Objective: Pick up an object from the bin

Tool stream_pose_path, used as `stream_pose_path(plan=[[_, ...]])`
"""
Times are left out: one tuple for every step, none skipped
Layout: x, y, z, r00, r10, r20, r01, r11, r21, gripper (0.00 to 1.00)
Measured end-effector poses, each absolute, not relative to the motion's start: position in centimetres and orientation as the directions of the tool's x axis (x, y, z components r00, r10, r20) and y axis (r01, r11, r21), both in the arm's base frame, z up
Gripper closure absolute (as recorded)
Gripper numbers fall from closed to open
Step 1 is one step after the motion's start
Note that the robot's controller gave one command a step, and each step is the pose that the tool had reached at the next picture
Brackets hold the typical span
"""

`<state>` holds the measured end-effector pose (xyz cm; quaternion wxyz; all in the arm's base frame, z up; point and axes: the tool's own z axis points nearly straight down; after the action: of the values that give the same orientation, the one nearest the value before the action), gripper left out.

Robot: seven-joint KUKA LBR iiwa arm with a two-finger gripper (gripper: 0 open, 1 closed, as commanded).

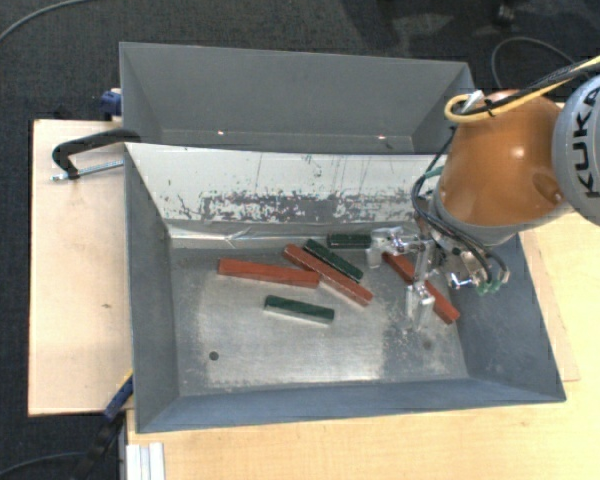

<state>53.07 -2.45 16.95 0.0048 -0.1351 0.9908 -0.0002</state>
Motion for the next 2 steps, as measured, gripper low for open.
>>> stream_pose_path(plan=[[49.7, 2.5, 6.7, -0.99, -0.142, 0.007, -0.142, 0.99, 0.004, 0.0], [50.5, 8.1, 7.1, -0.953, -0.303, -0.006, -0.303, 0.953, 0.002, 0.0]])
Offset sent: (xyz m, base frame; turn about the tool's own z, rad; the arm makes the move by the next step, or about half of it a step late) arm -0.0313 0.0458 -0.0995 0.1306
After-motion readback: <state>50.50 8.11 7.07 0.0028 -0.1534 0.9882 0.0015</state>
